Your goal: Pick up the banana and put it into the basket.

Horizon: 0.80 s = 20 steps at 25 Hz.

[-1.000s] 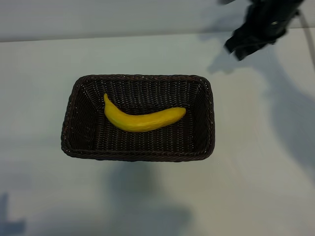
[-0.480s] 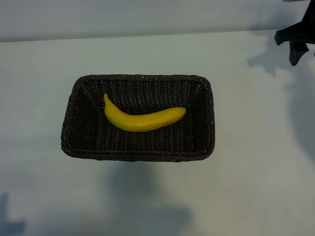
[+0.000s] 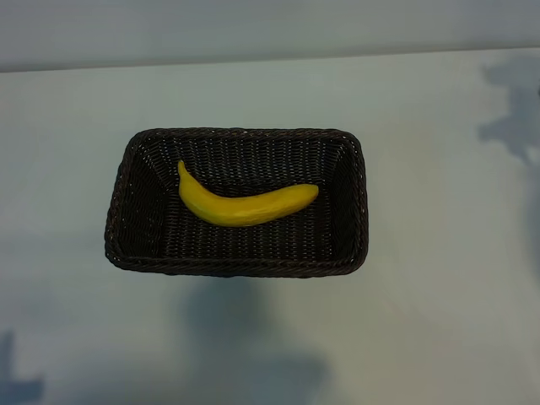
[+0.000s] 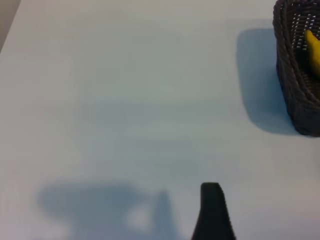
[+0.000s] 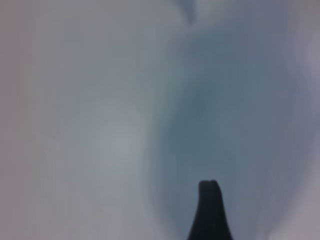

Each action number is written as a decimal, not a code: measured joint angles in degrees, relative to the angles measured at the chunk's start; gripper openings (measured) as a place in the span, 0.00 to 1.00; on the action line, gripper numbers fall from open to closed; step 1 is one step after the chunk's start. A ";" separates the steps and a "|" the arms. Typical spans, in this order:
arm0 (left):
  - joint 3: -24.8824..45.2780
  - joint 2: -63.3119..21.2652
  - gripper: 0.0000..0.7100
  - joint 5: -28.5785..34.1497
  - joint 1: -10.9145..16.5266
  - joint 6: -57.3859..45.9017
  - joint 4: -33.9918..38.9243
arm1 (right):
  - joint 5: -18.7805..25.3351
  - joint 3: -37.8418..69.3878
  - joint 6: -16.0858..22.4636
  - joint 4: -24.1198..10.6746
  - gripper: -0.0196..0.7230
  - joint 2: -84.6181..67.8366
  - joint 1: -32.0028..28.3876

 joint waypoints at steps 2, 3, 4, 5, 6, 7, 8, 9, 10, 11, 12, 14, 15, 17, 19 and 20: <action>0.00 0.00 0.76 0.00 0.00 0.00 0.00 | 0.05 4.12 0.00 -0.23 0.75 -4.72 -0.32; 0.00 0.00 0.76 0.00 0.00 0.00 0.00 | 0.05 6.14 0.00 -0.38 0.75 -7.57 -0.32; 0.00 0.00 0.76 0.00 0.00 0.00 0.00 | 0.05 8.01 0.00 -0.38 0.75 -10.53 -0.32; 0.00 0.00 0.76 0.00 0.00 0.00 0.00 | 0.05 9.47 0.05 -0.42 0.75 -13.62 -0.32; 0.00 0.00 0.76 0.00 0.00 0.00 0.00 | 0.05 11.21 0.19 -0.64 0.75 -16.24 -0.32; 0.00 0.00 0.76 0.00 0.00 0.00 -0.08 | 0.09 12.93 0.42 -0.76 0.75 -19.46 -0.32; 0.00 0.00 0.76 0.00 0.00 0.00 -0.11 | 0.09 14.38 0.62 -0.85 0.75 -22.66 -0.32; 0.00 0.00 0.76 0.00 0.00 0.00 -0.06 | 0.09 16.26 0.67 -0.85 0.75 -25.35 -0.32; 0.00 0.00 0.76 0.00 0.00 0.00 0.00 | 0.09 18.27 0.92 -0.85 0.75 -28.55 -0.32; 0.00 0.00 0.76 0.00 0.00 0.00 0.00 | 0.09 20.45 1.30 -0.85 0.75 -31.68 -0.32; 0.00 0.00 0.76 0.00 0.00 0.00 0.00 | 0.09 22.41 1.59 -0.85 0.75 -34.79 -0.32; 0.00 0.00 0.76 0.00 0.00 0.00 0.00 | 0.22 27.42 2.31 -0.72 0.75 -40.37 -0.32; 0.00 0.00 0.76 0.00 0.00 0.00 0.00 | 0.23 30.10 2.59 -0.50 0.75 -43.39 -0.32; 0.00 0.00 0.76 0.00 0.00 0.00 0.00 | -0.63 35.03 2.78 -0.36 0.75 -48.86 -0.32; 0.00 0.00 0.76 0.00 0.00 0.00 0.00 | -2.17 39.76 2.78 -0.36 0.75 -55.18 -0.32; 0.00 0.00 0.76 0.00 0.00 0.00 0.00 | -2.85 42.18 2.78 -0.26 0.75 -58.62 -0.32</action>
